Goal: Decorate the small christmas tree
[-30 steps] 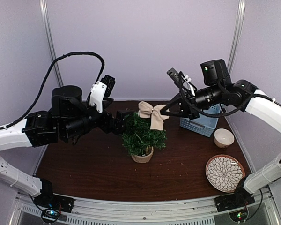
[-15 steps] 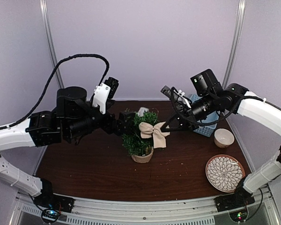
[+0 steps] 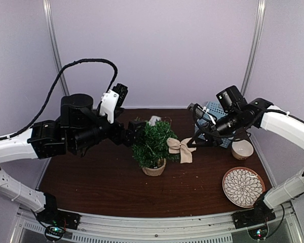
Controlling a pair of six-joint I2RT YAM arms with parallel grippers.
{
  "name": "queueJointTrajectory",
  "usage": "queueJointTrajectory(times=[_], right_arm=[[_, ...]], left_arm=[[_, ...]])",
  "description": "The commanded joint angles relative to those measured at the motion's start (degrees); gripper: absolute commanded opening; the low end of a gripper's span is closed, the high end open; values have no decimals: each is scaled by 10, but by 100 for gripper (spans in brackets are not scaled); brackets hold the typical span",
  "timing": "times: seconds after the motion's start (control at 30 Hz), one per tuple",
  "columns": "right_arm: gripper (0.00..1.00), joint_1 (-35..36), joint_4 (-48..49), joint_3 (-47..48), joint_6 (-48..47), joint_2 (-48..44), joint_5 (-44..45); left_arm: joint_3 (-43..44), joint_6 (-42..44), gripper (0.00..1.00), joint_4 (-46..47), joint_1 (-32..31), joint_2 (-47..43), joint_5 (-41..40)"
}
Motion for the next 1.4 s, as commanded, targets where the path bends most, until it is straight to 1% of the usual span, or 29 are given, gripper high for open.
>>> queueJointTrajectory(times=[0.0, 0.13, 0.2, 0.4, 0.53, 0.77, 0.87, 1.1, 1.13, 1.27, 1.3, 1.37], right_arm=[[0, -38, 21, -7, -16, 16, -6], [0, -40, 21, 20, -24, 56, -24], [0, -40, 27, 26, -22, 67, -18], [0, -36, 31, 43, -18, 86, -57], [0, -36, 59, 42, 2, 92, -50], [0, -36, 65, 62, -2, 137, -51], [0, -36, 68, 67, -1, 144, -39], [1, -37, 63, 65, 6, 144, 27], [1, -37, 63, 63, 7, 142, 32], [12, -37, 72, 60, 17, 131, 45], [21, -37, 72, 60, 18, 130, 49], [31, -37, 69, 61, 19, 126, 52]], left_arm=[[-4, 9, 98, 29, 4, -7, -4], [-4, 10, 98, 28, 4, -9, -5], [-4, 10, 98, 27, 4, -10, -6], [-6, 9, 98, 28, 4, -8, -7], [-6, 10, 98, 31, 5, -6, -6], [0, 12, 98, 24, 5, -4, -5], [-3, 12, 97, 25, 4, -6, -7], [-3, 13, 97, 24, 4, -4, -6], [-2, 13, 98, 24, 4, -4, -6], [1, 17, 98, 23, 5, -1, -6], [2, 16, 98, 22, 5, 0, -5], [4, 16, 98, 22, 5, 1, -2]])
